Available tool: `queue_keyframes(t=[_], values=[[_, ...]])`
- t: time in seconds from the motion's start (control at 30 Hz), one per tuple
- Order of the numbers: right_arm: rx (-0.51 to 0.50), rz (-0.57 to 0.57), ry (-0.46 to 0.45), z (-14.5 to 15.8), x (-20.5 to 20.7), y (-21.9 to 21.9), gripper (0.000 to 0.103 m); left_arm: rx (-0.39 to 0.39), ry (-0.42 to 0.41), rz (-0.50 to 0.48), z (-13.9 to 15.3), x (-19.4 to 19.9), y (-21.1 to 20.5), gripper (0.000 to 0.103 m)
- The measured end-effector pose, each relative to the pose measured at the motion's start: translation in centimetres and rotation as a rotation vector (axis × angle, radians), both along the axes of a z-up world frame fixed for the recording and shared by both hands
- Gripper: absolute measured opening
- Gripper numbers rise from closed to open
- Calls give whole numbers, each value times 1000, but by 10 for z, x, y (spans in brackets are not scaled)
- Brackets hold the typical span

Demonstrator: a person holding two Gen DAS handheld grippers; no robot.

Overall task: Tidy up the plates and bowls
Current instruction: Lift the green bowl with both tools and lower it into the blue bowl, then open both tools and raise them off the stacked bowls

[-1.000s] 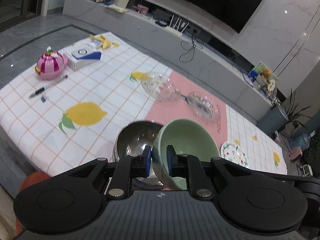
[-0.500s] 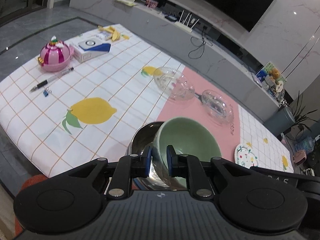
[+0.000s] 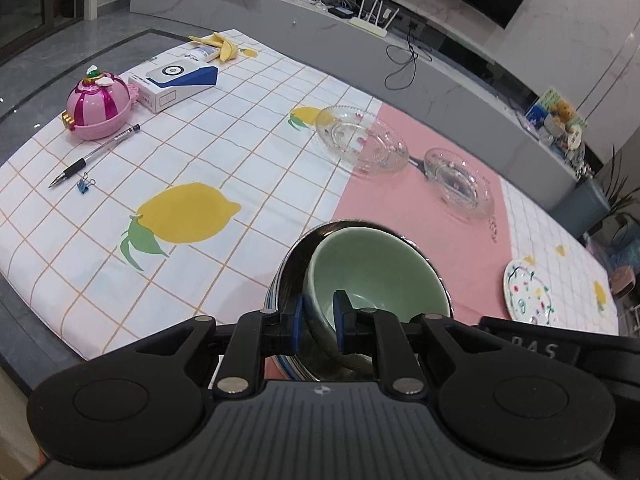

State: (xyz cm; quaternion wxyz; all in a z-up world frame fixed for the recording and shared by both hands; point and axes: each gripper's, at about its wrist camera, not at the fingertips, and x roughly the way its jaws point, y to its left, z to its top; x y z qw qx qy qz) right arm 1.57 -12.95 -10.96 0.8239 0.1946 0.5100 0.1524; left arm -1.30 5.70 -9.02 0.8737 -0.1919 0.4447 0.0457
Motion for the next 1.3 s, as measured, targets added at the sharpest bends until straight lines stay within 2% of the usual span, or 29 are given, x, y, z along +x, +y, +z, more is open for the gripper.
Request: queue_keyframes(t=[0.17, 0.3, 0.6, 0.8, 0.9, 0.97, 1.1, 1.23, 1.3], values=[[-26, 14, -3, -1, 0, 4, 19, 16, 5, -10, -1, 1, -2, 18], [-4, 18, 1, 0, 0, 3, 27, 22, 5, -16, 1, 2, -3, 18], [35, -1, -4, 7, -6, -5, 33, 25, 4, -6, 6, 1, -3, 20], [47, -27, -71, 24, -14, -15, 39, 25, -51, 2, 20, -5, -3, 26], [81, -39, -97, 30, -19, -23, 43, 7, -104, -13, 31, -11, -6, 32], [101, -50, -119, 35, -22, -28, 45, -17, -144, -30, 37, -15, -10, 42], [125, -75, -166, 47, -30, -43, 51, -25, -191, -54, 51, -19, -19, 46], [132, -109, -222, 56, -38, -62, 62, -3, -265, -82, 63, -24, -35, 53], [124, -127, -253, 60, -41, -73, 64, -9, -294, -112, 66, -24, -43, 56]])
